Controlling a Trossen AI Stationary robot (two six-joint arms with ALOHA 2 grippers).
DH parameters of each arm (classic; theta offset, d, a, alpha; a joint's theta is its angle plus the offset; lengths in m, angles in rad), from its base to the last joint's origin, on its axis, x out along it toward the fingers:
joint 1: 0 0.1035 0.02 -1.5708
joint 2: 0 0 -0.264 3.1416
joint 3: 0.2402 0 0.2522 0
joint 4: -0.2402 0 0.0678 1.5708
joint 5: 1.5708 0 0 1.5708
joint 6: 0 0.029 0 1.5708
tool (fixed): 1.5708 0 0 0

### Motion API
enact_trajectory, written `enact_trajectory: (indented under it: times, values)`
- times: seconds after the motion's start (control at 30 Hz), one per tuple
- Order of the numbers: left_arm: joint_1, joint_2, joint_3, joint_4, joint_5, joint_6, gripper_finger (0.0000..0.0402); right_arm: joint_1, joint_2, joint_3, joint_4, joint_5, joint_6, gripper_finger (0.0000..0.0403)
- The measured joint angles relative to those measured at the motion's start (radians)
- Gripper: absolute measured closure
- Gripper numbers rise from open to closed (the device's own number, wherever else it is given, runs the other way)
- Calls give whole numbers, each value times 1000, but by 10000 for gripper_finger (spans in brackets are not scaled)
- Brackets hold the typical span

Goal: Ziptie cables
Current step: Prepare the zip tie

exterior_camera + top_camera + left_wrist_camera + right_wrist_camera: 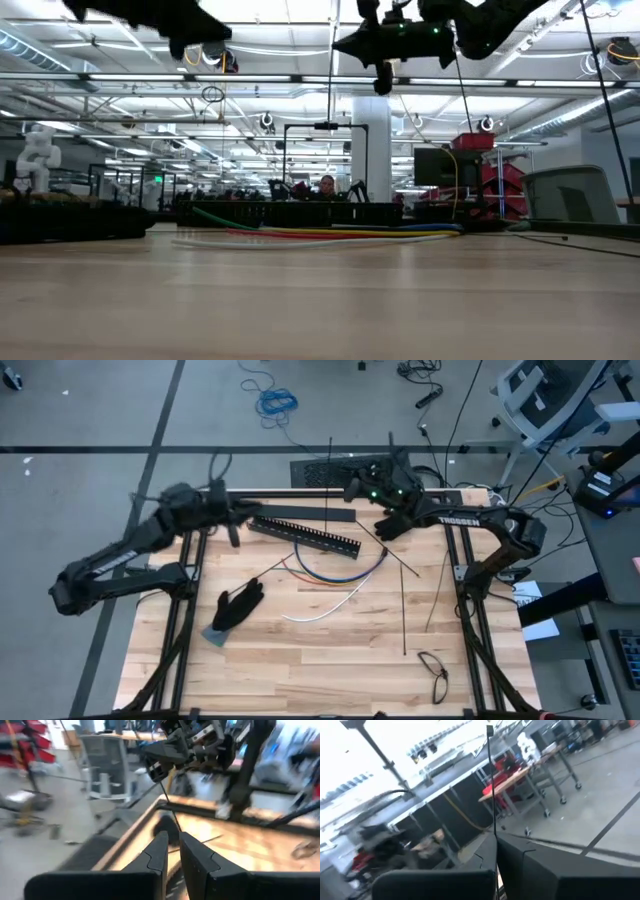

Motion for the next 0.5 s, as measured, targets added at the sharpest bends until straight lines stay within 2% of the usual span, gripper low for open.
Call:
enact_trajectory:
  times: [0.17,0.3,0.43,0.5]
  values:
    - [0,-12,-275,383,50,-410,353,55,0,0,-17,1,-50,403]
    - [0,-2,-430,582,35,-872,353,94,0,0,0,-5,-64,403]
    - [-11,17,-505,681,28,-1296,346,137,0,0,1,-27,-99,403]
    - [-26,17,-507,682,44,-1444,335,158,0,0,3,-48,-121,403]
